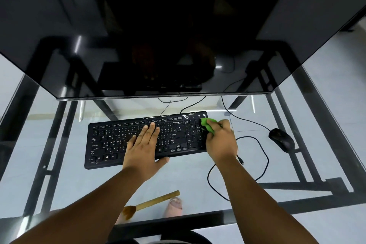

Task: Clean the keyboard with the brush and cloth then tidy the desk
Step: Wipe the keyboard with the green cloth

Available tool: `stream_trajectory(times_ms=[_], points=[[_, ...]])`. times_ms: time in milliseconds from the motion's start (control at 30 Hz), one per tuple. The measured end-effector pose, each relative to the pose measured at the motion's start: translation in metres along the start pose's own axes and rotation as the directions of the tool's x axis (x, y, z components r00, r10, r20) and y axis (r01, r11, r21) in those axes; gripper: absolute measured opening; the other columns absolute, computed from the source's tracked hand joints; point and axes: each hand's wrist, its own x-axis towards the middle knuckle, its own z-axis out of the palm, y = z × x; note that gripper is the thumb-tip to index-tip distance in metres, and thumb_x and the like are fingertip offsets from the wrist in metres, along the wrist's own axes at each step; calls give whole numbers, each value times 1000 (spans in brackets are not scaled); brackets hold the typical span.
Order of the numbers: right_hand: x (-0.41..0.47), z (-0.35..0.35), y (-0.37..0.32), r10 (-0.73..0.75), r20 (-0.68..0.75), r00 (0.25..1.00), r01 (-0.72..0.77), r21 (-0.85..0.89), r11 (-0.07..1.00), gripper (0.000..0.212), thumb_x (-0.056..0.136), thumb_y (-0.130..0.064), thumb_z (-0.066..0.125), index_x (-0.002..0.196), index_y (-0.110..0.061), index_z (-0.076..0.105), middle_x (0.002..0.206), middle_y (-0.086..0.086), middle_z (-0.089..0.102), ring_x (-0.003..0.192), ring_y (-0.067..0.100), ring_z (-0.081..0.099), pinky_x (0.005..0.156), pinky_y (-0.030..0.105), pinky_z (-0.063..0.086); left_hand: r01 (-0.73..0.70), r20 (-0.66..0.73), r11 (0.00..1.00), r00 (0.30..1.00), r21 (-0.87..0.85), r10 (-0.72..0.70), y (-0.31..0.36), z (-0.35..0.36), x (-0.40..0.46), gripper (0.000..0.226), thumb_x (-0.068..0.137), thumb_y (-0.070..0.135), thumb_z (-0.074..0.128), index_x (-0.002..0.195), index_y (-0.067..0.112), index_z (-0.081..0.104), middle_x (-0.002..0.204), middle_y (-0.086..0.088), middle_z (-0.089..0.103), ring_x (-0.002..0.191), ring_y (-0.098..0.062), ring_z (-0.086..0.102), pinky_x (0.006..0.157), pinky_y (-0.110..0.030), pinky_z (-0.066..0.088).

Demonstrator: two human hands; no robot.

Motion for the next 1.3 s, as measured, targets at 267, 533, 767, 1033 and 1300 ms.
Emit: stream_trajectory(times_ms=[267, 533, 767, 1033, 1300], points=[[0, -8, 8, -92, 36, 995, 95, -77, 992, 48, 87, -14, 52, 129, -37, 56, 120, -1, 45, 98, 25, 52, 63, 29, 47, 36, -20, 999, 999, -20, -37, 4, 3, 2, 97, 81, 73, 45, 154, 27, 1, 160, 11, -11, 148, -10, -9, 119, -40, 3], [-21, -10, 22, -75, -53, 996, 75, 10, 997, 43, 80, -8, 55, 106, -38, 70, 107, -7, 50, 90, 19, 56, 61, 27, 47, 50, -26, 997, 998, -58, -51, 4, 3, 2, 99, 78, 73, 49, 154, 26, 6, 161, 11, -8, 148, -10, -6, 119, -41, 6], [16, 3, -7, -143, 13, 990, 142, 48, 989, 49, 86, -13, 52, 131, -31, 58, 123, -2, 44, 99, 25, 53, 74, 37, 56, 68, -18, 996, 997, -57, -69, 0, -2, 2, 106, 74, 77, 49, 154, 27, -1, 161, 11, -12, 147, -9, -9, 119, -39, 1], [24, 4, -3, -52, -37, 998, 53, 37, 998, 46, 86, -11, 49, 126, -31, 62, 118, -1, 46, 92, 27, 56, 69, 35, 55, 97, -6, 995, 995, -33, -97, -16, -8, 1, 114, 67, 83, 48, 153, 27, -2, 160, 11, -15, 147, -9, -9, 119, -39, 1], [25, 11, -30, -288, 90, 953, 293, -50, 955, 47, 85, -15, 52, 125, -36, 61, 120, -10, 47, 103, 17, 49, 68, 32, 55, 82, -9, 995, 997, -50, -83, -23, -11, -2, 113, 67, 82, 49, 154, 28, 1, 160, 12, -12, 148, -9, -7, 118, -39, 1]])
